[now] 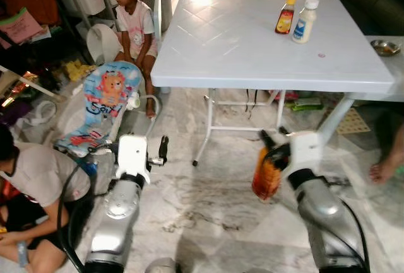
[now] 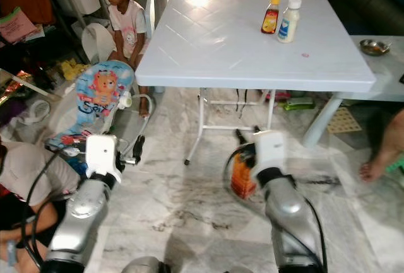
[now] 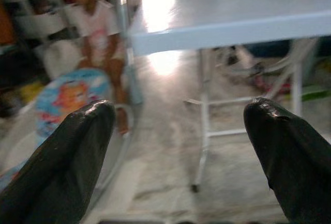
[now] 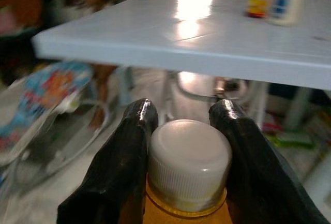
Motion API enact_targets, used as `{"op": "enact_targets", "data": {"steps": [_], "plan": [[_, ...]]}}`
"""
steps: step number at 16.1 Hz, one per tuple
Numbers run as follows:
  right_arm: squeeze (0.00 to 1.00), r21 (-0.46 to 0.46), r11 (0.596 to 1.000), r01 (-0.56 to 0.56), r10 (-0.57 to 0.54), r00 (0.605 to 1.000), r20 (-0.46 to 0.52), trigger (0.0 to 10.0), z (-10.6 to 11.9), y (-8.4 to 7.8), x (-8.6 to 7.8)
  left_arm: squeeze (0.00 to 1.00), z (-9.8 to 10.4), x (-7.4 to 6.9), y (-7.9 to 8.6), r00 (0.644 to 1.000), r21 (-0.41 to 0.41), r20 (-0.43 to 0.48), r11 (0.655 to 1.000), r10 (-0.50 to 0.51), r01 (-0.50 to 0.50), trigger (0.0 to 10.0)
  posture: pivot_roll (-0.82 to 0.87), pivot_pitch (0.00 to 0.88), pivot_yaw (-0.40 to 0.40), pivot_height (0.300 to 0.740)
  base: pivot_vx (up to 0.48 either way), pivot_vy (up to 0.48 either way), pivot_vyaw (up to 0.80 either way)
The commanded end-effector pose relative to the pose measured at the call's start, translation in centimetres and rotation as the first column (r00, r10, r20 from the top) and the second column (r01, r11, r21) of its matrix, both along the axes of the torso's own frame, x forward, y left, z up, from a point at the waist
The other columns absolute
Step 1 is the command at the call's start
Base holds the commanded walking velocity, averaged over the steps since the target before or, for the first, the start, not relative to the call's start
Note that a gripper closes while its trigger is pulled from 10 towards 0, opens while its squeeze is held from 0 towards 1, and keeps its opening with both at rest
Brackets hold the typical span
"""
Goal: Restocking fridge
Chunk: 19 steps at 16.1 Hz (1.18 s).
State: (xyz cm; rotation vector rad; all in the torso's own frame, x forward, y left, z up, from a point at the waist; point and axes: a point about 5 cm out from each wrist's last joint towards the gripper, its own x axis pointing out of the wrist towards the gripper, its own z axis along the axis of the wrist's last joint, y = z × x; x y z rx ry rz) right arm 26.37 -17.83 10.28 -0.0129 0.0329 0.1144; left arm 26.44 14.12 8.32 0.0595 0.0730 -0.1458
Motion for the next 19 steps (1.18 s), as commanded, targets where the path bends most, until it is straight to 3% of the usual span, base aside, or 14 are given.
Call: {"op": "enact_targets", "data": {"steps": [1, 2, 3, 4, 7, 8, 9, 10, 13, 15, 19], "plan": [[0.0, 0.029, 0.999, 0.015, -0.017, 0.996, 0.083, 10.0, 2.4, 0.1, 0.9, 0.0, 1.4, 0.6, 0.4, 0.999, -0.008, 0.033, 1.0, -0.008, 0.008, 10.0, -0.01, 0.0, 0.044, 0.74, 0.0, 0.0, 0.0], [0.0, 0.038, 0.997, -0.073, 0.066, 0.987, 0.147, 10.0, 2.9, 1.0, 0.9, 0.0, 1.7, 1.4, 0.4, 0.995, 0.002, 0.073, 0.997, -0.071, 0.071, 10.0, -0.06, 0.0, 0.091, 0.74, 0.0, 0.0, 0.0], [0.0, 0.013, 0.994, -0.108, 0.106, 0.987, 0.122, 10.0, 1.6, 1.3, 0.9, 0.0, 1.2, 2.4, 0.7, 0.995, 0.064, 0.082, 0.997, -0.058, 0.052, 10.0, -0.05, 0.0, 0.074, 0.74, 0.0, 0.0, 0.0], [0.0, 0.033, 0.998, -0.059, 0.054, 0.991, 0.123, 10.0, 1.7, 1.0, 0.3, 0.0, 1.6, 2.2, 0.9, 0.997, 0.003, 0.075, 1.0, -0.016, 0.015, 10.0, -0.05, 0.0, 0.063, 0.74, 0.0, 0.0, 0.0], [0.0, -0.082, 0.995, 0.051, -0.042, 0.993, 0.106, 10.0, 2.0, 0.5, 0.6, 0.0, 2.0, 1.7, 0.0, 0.994, -0.02, 0.096, 0.998, -0.051, 0.053, 10.0, -0.07, 0.0, 0.057, 0.74, 0.0, 0.0, 0.0], [0.0, -0.037, 0.998, 0.049, -0.047, 0.997, 0.062, 10.0, 1.7, 0.5, 0.7, 0.0, 1.9, 1.6, -0.2, 0.994, -0.025, 0.096, 0.998, -0.057, 0.06, 10.0, -0.07, 0.0, 0.058, 0.74, 0.0, 0.0, 0.0], [0.0, 0.005, 0.998, 0.061, -0.061, 0.994, 0.091, 10.0, 2.4, 0.4, 0.9, 0.0, 2.0, 1.6, -0.5, 0.991, -0.011, 0.107, 0.996, -0.085, 0.087, 10.0, -0.07, 0.0, 0.055, 0.74, 0.0, 0.0, 0.0], [0.0, -0.08, 0.99, 0.113, -0.102, 0.986, 0.133, 10.0, 2.8, 0.1, 1.1, 0.0, 1.6, 1.5, 0.1, 0.994, -0.009, 0.099, 0.998, -0.055, 0.056, 10.0, -0.05, 0.0, 0.051, 0.74, 0.0, 0.0, 0.0], [0.0, -0.105, 0.991, 0.087, -0.074, 0.99, 0.124, 10.0, 2.7, 0.5, 0.6, 0.0, 0.8, 0.7, 1.4, 0.997, -0.017, 0.069, 1.0, 0.02, -0.019, 10.0, -0.03, 0.0, 0.037, 0.74, 0.0, 0.0, 0.0], [0.0, -0.121, 0.991, 0.061, -0.047, 0.992, 0.114, 10.0, 2.3, 1.1, -0.5, 0.0, 0.2, -0.9, 1.3, 0.998, 0.015, 0.043, 0.999, 0.042, -0.043, 10.0, -0.01, 0.0, 0.027, 0.74, 0.0, 0.0, 0.8], [0.0, -0.112, 0.991, 0.076, -0.066, 0.994, 0.092, 10.0, 2.1, 0.8, -1.0, 0.0, -1.0, -2.0, 0.7, 0.999, 0.008, -0.015, 0.999, 0.051, -0.051, 10.0, -0.03, 0.0, 0.037, 0.74, 0.0, 0.0, 0.8]]}}
